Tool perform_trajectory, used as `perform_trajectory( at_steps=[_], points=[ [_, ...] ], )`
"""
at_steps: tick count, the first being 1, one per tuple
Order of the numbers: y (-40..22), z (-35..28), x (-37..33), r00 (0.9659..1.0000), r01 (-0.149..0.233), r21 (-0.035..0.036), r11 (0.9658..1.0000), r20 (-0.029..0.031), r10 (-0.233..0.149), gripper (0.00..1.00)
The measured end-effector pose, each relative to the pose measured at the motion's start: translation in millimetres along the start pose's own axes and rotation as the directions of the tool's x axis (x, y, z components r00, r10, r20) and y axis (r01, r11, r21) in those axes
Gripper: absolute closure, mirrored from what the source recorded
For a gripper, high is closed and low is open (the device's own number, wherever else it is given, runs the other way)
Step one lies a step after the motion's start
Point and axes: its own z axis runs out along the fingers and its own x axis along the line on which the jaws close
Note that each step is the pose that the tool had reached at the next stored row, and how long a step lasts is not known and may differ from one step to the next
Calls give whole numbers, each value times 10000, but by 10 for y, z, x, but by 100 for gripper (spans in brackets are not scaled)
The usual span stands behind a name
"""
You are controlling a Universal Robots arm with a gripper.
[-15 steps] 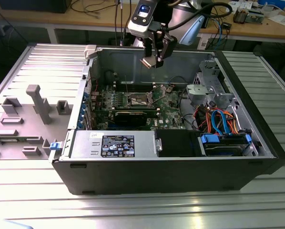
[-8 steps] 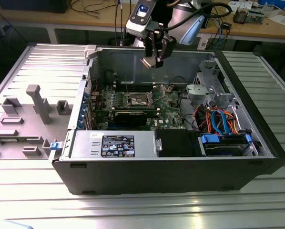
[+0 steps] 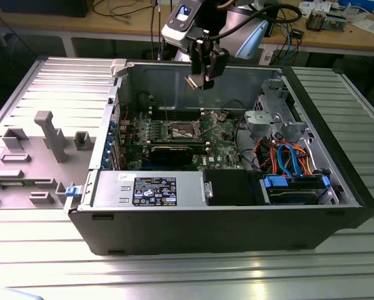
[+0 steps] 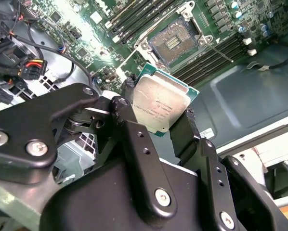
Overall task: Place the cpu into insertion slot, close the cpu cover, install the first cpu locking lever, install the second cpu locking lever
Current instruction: 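Place the cpu into insertion slot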
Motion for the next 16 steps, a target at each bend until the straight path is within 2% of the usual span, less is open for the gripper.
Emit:
perform_trajectory(
  at_steps=[7,11,16],
  points=[
    [0,0,0,9984,-558,-12,9984,48,558,46],
    [0,0,0,9960,-895,-20,9960,76,895,46],
    [0,0,0,9952,-975,-23,9952,83,975,46]
  ],
)
